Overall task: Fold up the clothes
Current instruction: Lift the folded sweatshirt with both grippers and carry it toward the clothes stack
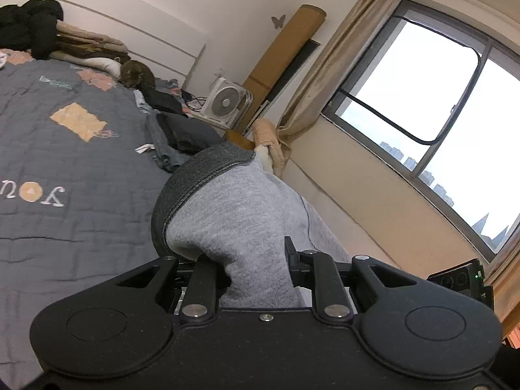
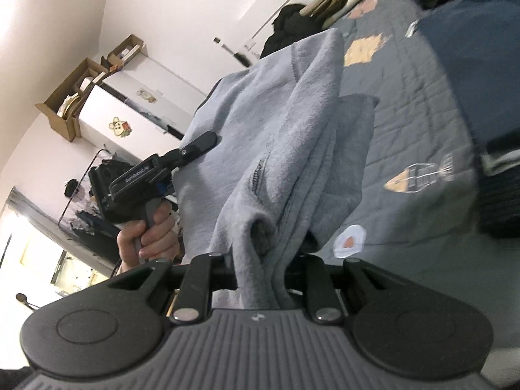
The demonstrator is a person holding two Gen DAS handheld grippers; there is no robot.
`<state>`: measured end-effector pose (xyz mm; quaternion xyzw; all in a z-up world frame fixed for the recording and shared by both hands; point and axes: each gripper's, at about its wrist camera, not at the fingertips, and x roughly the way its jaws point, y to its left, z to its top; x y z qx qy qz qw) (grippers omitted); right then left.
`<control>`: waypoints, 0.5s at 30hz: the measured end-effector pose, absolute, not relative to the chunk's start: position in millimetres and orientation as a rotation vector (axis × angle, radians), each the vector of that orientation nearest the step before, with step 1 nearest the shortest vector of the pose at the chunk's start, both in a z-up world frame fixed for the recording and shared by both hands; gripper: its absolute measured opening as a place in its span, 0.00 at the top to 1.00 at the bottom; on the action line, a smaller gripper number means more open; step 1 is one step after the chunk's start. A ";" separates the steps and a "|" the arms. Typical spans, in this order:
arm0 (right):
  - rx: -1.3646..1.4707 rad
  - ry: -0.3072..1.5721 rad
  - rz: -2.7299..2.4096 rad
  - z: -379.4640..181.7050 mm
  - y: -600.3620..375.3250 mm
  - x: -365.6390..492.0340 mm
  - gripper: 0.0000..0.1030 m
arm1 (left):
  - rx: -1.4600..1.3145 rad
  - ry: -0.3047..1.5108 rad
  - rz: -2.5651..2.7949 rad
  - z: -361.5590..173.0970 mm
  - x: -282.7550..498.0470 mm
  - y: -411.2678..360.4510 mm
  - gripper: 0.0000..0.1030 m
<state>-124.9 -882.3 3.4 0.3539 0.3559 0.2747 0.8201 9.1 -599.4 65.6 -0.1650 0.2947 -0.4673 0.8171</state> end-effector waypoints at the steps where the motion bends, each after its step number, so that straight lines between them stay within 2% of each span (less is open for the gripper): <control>1: 0.753 0.754 0.577 3.6 -889.6 -128.4 0.83 | -0.354 0.625 -0.996 65.9 6.0 -605.9 0.81; 8: 0.766 0.737 0.531 -2.3 -930.4 -148.5 0.83 | -0.360 0.603 -1.019 65.1 -8.8 -649.8 0.81; 15: 0.797 0.710 0.495 -10.8 -976.0 -143.0 0.83 | -0.358 0.630 -1.040 56.5 11.1 -702.4 0.81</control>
